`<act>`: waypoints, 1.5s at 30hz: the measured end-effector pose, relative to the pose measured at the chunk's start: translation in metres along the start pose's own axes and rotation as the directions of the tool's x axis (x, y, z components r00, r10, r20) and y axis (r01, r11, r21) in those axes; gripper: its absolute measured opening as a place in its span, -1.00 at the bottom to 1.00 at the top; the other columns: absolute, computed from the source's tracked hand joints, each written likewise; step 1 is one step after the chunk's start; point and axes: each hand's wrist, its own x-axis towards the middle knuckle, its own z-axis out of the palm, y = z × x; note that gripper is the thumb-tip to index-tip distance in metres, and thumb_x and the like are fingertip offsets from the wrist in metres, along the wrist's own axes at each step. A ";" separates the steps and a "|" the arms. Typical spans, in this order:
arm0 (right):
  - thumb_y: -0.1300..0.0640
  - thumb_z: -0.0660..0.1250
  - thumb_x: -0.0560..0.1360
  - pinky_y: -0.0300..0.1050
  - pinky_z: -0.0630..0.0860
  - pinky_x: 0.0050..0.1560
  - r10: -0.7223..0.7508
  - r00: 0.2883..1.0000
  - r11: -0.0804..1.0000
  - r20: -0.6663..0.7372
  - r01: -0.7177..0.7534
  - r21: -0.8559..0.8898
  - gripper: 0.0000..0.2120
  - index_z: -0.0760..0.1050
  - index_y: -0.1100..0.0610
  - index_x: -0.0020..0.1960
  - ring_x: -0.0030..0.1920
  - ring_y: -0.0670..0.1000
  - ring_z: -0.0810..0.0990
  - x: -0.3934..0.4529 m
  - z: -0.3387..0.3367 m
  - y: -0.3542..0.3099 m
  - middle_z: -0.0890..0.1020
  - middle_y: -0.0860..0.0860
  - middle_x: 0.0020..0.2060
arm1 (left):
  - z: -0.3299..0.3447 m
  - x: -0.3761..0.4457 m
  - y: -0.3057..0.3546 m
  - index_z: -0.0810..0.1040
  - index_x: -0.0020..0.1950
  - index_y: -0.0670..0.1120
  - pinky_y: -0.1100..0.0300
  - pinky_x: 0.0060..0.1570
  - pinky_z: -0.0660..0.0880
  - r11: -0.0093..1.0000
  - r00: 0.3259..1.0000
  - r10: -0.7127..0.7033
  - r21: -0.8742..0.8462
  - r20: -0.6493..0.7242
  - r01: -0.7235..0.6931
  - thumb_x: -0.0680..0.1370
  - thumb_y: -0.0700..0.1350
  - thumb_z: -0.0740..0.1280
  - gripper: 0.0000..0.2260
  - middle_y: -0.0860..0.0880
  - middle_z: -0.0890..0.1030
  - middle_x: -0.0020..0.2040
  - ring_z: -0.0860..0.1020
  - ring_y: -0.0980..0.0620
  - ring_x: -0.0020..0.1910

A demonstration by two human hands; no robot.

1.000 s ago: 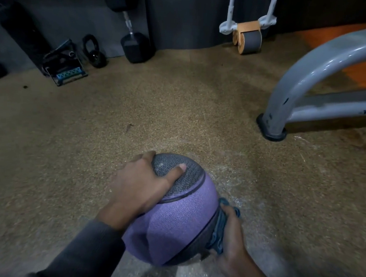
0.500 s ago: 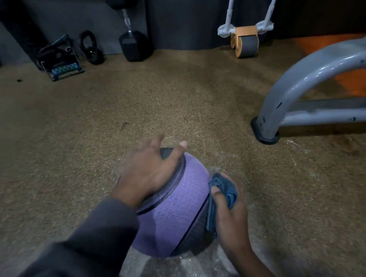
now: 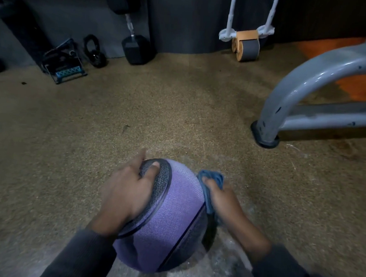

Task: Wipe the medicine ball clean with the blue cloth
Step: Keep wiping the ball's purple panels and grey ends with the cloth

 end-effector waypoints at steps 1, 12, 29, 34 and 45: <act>-0.15 0.28 0.54 0.11 0.53 0.19 -0.013 0.999 1.000 -0.039 0.014 0.018 -0.77 0.60 -0.03 0.02 0.05 0.07 0.65 -0.010 0.001 0.007 0.69 -0.01 -0.02 | 0.000 0.002 -0.001 0.26 0.55 0.17 -0.01 0.40 0.29 1.000 1.000 -0.018 0.018 0.008 0.018 0.59 0.30 0.07 -0.45 0.06 0.38 0.51 0.36 -0.07 0.46; -0.15 0.20 0.55 -0.05 0.42 0.15 -0.250 0.966 0.964 0.065 0.255 -0.079 -0.72 0.52 -0.17 0.21 0.15 -0.06 0.55 -0.004 0.014 -0.014 0.60 -0.17 0.13 | 0.000 -0.011 -0.002 0.39 0.47 0.14 0.03 0.31 0.34 0.999 0.999 0.041 0.034 -0.010 -0.041 0.50 0.34 0.02 -0.40 0.04 0.45 0.46 0.45 -0.07 0.37; -0.15 0.19 0.54 0.10 0.50 0.19 -0.120 0.972 0.947 0.202 0.173 -0.272 -0.73 0.56 -0.10 0.13 -0.02 -0.03 0.60 0.026 0.005 -0.033 0.65 -0.04 0.01 | 0.004 -0.007 0.009 0.40 0.44 0.21 0.04 0.35 0.34 0.989 0.989 0.145 0.038 0.024 -0.146 0.49 0.29 -0.03 -0.43 0.21 0.42 0.45 0.42 0.05 0.39; -0.21 0.07 0.46 -0.03 0.35 0.17 -0.557 0.803 0.632 0.212 0.575 -0.519 -0.51 0.36 -0.25 0.37 0.23 -0.10 0.34 -0.043 0.013 -0.034 0.39 -0.30 0.32 | 0.005 -0.002 -0.004 0.45 0.40 0.21 0.12 0.30 0.35 0.983 0.983 0.183 -0.021 0.015 -0.182 0.51 0.27 -0.01 -0.47 0.18 0.48 0.40 0.45 0.08 0.36; -0.16 0.20 0.54 0.02 0.44 0.22 -0.204 0.954 0.911 0.220 0.267 -0.314 -0.72 0.52 -0.15 0.20 0.12 -0.06 0.54 0.008 0.006 -0.026 0.58 -0.16 0.12 | 0.003 -0.007 -0.006 0.42 0.43 0.24 0.17 0.34 0.28 0.980 0.980 0.200 0.013 0.010 -0.200 0.52 0.27 -0.03 -0.48 0.25 0.42 0.44 0.38 0.13 0.41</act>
